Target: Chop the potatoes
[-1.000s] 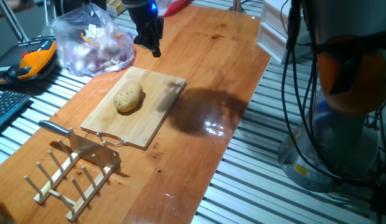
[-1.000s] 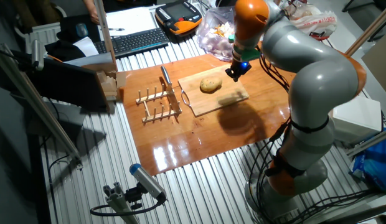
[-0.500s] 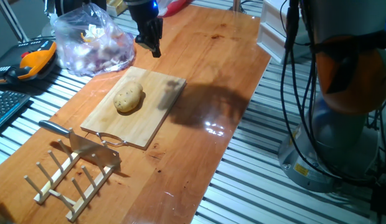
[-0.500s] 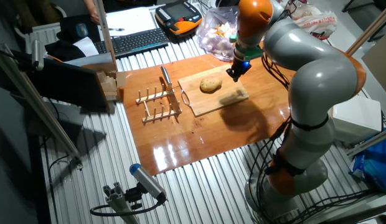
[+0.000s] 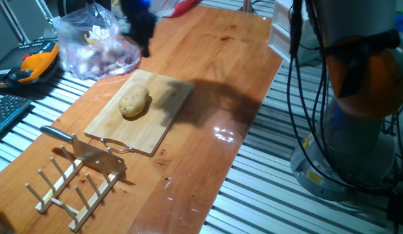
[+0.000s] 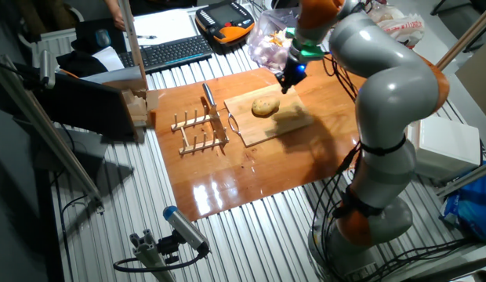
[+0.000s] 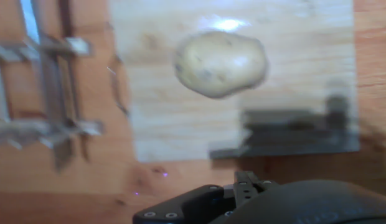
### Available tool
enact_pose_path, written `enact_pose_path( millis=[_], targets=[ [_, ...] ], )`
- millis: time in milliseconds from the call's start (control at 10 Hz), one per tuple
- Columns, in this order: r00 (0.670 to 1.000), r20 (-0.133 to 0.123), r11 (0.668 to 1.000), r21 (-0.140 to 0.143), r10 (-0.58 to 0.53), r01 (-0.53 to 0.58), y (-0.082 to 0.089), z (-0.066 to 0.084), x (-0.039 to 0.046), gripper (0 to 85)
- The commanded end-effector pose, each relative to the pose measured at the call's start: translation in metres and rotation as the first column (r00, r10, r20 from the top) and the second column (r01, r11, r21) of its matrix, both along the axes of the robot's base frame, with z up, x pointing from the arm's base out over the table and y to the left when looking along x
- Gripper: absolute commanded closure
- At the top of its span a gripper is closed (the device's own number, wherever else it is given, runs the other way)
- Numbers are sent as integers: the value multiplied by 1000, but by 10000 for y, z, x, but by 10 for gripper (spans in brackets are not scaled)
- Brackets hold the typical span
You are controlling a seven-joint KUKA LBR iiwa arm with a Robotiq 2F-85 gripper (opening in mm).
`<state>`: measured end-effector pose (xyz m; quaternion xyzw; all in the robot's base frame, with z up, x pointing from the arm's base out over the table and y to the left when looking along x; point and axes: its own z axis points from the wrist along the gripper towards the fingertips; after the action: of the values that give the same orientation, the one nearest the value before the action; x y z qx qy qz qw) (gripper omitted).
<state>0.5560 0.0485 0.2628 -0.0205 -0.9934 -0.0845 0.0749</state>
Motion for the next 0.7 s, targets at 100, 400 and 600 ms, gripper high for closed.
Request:
enact_pose_path(
  millis=[100,400,600],
  targets=[
    [1000,22,998,-61,-11,12,1089,-96,-3,850],
    [999,32,997,-62,-35,37,1387,-473,4,850],
    [999,30,999,-33,-32,33,1393,-501,16,850]
  ],
)
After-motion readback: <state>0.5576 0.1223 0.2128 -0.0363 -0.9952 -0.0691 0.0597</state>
